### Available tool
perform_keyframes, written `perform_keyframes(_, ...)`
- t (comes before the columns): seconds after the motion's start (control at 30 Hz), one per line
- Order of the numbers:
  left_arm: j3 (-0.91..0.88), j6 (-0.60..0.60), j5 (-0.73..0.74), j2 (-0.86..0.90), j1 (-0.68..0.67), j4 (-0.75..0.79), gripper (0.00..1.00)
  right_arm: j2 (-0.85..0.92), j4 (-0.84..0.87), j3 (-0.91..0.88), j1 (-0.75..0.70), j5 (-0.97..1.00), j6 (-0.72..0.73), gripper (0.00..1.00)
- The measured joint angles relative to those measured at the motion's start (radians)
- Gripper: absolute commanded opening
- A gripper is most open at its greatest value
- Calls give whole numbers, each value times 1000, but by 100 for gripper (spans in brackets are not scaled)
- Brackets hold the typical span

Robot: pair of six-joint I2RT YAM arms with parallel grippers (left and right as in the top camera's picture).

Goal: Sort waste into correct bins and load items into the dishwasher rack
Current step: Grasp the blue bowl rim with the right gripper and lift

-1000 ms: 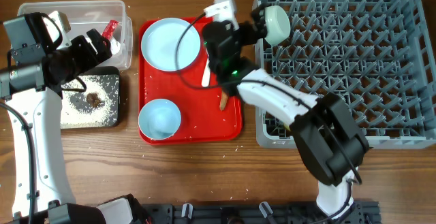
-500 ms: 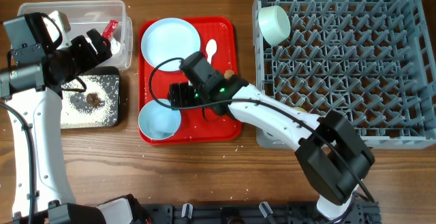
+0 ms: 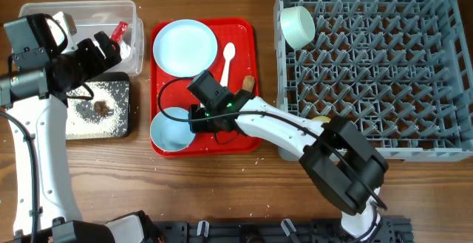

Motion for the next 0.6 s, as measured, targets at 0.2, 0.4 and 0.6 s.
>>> perform_keyframes(0.2,0,0,0,0,0,0,100,0,-12,0,-1,3,3,4)
perform_keyframes(0.4,0,0,0,0,0,-1,100,-57,-126,0,-1,148,-16,4)
perform_keyframes(0.6,0,0,0,0,0,0,100,-308,-307,0,-53,415,-45,4)
